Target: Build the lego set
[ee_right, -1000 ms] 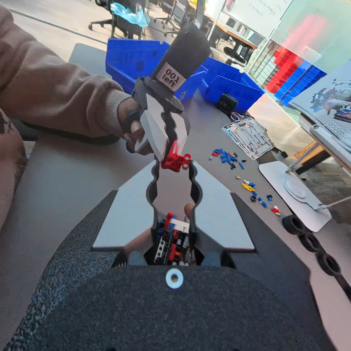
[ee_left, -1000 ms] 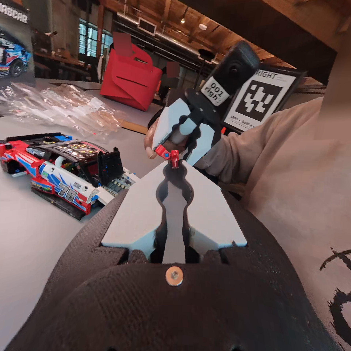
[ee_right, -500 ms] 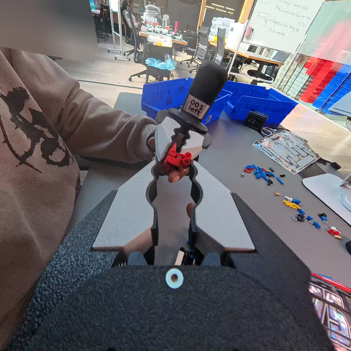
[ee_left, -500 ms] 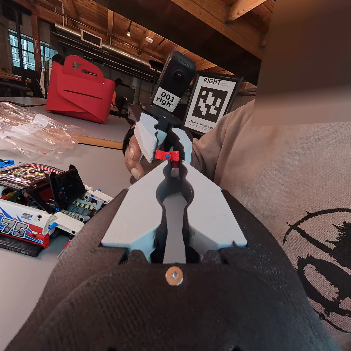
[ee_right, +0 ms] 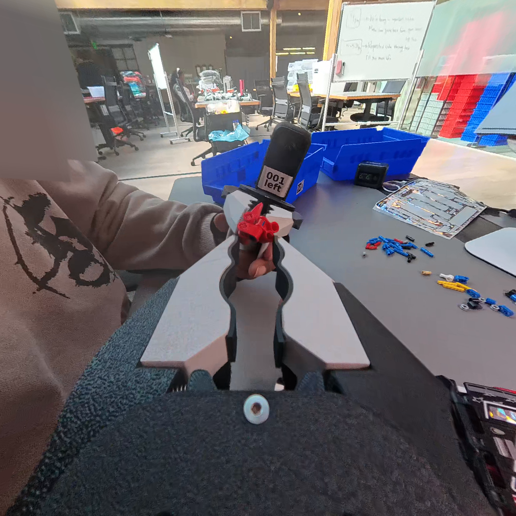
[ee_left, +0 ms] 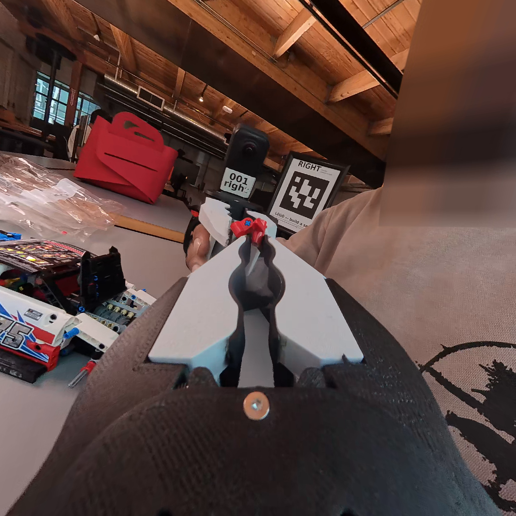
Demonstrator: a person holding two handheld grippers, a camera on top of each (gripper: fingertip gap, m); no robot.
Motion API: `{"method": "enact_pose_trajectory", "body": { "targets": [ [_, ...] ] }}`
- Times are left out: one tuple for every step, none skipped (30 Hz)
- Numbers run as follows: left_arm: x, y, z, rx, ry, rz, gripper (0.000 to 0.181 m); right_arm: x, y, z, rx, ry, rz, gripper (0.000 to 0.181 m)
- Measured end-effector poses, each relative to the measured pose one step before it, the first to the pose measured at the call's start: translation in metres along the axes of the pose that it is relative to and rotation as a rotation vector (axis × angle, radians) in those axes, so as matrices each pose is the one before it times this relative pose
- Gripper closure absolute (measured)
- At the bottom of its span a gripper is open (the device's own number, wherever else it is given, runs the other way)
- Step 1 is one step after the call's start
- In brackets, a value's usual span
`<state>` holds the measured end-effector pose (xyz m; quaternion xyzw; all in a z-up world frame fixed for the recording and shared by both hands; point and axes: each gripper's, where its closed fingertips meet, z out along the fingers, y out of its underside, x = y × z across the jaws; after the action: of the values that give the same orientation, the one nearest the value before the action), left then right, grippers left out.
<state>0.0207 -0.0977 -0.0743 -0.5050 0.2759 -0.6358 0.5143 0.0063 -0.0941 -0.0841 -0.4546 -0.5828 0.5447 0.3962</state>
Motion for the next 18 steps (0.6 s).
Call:
{"method": "enact_pose_trajectory", "body": {
  "targets": [
    [-0.00195,0.00059,-0.0007,-0.0031,-0.0117,-0.0035,0.175,0.00177,0.00155,0.0001,-0.0078,0.0121,-0.022,0.161],
    [-0.00151,0.00073,-0.00044,-0.0037,-0.0088,-0.0022,0.175,0.00139,0.00141,0.00015,-0.0033,0.0114,-0.018,0.161],
    [-0.00069,0.00047,-0.00031,-0.0022,-0.0037,-0.0019,0.175,0.00063,0.00063,0.00012,0.0063,0.0085,-0.0119,0.16],
    [-0.00017,0.00004,-0.00022,-0.0009,-0.0002,-0.0025,0.176,0.00003,0.00014,0.00008,0.0093,0.0042,-0.0053,0.16],
    [-0.00037,-0.00013,-0.00034,0.0005,0.0,-0.0032,0.176,-0.00022,0.00047,0.00008,0.0046,-0.0008,-0.003,0.158],
    [0.00026,-0.00015,-0.00034,0.0003,0.0034,-0.0036,0.176,-0.00141,0.00014,-0.00011,0.0043,-0.0105,0.0016,0.156],
    [0.00059,0.00015,-0.00037,-0.0009,0.0062,-0.0032,0.176,-0.00184,-0.00038,-0.00034,0.0054,-0.0164,0.01,0.154],
    [0.00097,0.00033,-0.00028,-0.0024,0.0063,0.0,0.176,-0.00249,-0.00059,-0.0007,0.0069,-0.0248,0.0183,0.151],
    [0.00175,0.00091,0.00003,-0.0073,0.0101,0.0034,0.176,-0.00351,-0.00065,-0.00096,0.0088,-0.0359,0.0288,0.15],
    [0.00175,0.00136,0.00034,-0.0108,0.0105,0.0039,0.176,-0.00352,-0.00032,-0.0011,0.0076,-0.0418,0.0386,0.148],
    [0.00206,0.00144,0.00061,-0.0116,0.0129,0.0033,0.176,-0.00242,0.00071,-0.0012,0.0047,-0.0409,0.0466,0.148],
    [0.00253,0.0016,0.00086,-0.0114,0.0171,0.0013,0.176,-0.00053,0.00153,-0.001,0.0017,-0.0331,0.0529,0.146],
    [0.00187,0.00179,0.00108,-0.0131,0.0126,0.0005,0.176,-0.00002,0.00233,-0.00056,-0.0027,-0.0314,0.0547,0.144],
    [0.00163,0.00268,0.00132,-0.0166,0.0108,0.0014,0.176,-0.00076,0.00252,-0.00021,-0.004,-0.0326,0.0496,0.141],
    [0.00106,0.00353,0.00146,-0.0205,0.0079,-0.0008,0.176,-0.00282,0.00152,0.0,0.0013,-0.0371,0.0384,0.141],
    [0.00102,0.00405,0.00155,-0.022,0.0085,-0.004,0.176,-0.00479,0.00134,0.00024,0.0014,-0.0416,0.0274,0.142],
    [0.00134,0.00376,0.00141,-0.019,0.0111,-0.0053,0.176,-0.00515,0.00232,0.00075,-0.0068,-0.0393,0.0182,0.145],
    [0.0015,0.00302,0.00119,-0.0136,0.0122,-0.0051,0.176,-0.00152,0.0026,0.00068,-0.0115,-0.0117,0.0055,0.149]
  ]
}}
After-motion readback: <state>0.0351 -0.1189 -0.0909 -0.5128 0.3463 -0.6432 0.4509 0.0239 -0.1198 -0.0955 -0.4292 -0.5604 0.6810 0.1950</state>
